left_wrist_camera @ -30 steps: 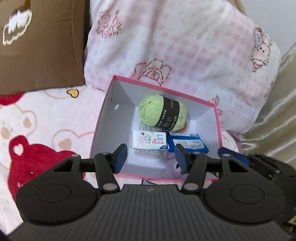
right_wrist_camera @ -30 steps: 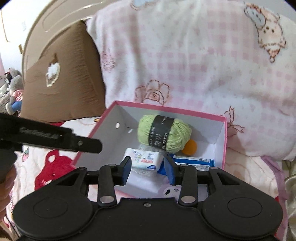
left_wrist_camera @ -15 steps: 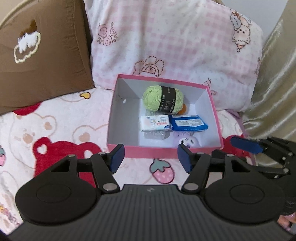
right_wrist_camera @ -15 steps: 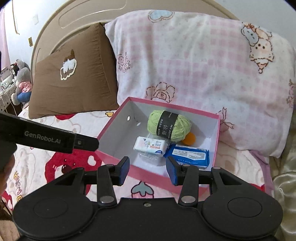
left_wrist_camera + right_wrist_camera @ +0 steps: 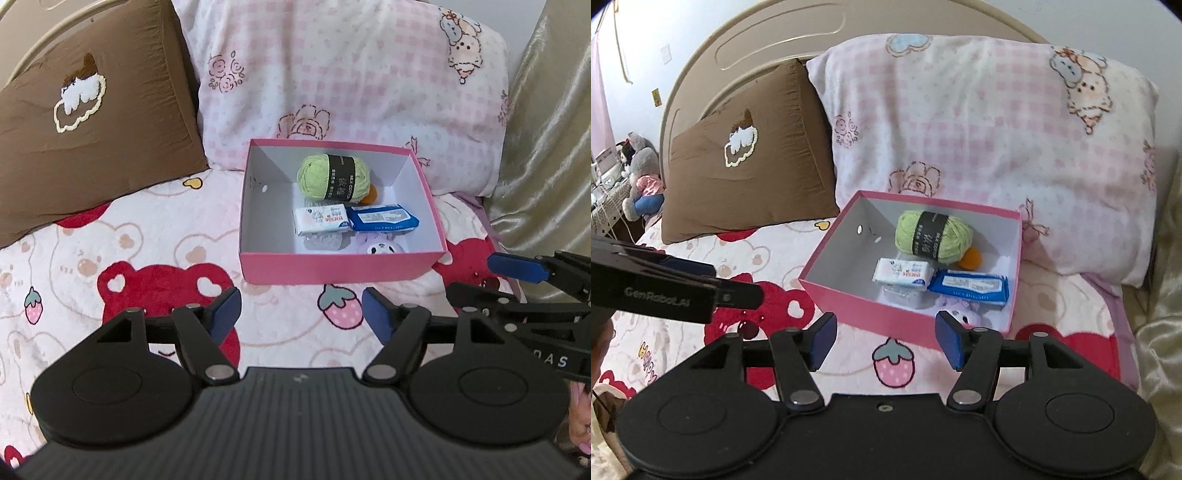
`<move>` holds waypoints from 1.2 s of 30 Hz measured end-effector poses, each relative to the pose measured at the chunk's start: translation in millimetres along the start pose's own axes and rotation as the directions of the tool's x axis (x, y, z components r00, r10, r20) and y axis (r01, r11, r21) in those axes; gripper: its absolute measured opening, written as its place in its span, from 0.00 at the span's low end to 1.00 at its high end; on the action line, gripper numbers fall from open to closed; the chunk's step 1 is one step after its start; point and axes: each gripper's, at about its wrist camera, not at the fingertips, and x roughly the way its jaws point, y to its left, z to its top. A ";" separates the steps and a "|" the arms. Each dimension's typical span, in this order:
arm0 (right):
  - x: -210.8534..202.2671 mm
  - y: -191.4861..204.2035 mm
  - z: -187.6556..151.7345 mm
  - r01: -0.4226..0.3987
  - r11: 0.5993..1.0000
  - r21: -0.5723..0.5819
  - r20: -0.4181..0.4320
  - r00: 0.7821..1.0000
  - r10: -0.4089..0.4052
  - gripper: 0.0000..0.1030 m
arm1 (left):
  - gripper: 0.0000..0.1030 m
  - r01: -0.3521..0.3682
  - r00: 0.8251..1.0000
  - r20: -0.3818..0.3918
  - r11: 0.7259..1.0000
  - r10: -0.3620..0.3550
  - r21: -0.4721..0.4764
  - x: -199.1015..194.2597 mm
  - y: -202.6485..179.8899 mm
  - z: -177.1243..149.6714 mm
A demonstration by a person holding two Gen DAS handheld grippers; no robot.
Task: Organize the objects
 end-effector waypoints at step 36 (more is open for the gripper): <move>-5.3 14.5 -46.5 0.227 0.971 0.074 -0.109 0.970 -0.219 0.93 | 1.00 -0.071 0.990 -0.123 0.996 0.064 -0.053 19.0 23.0 -47.2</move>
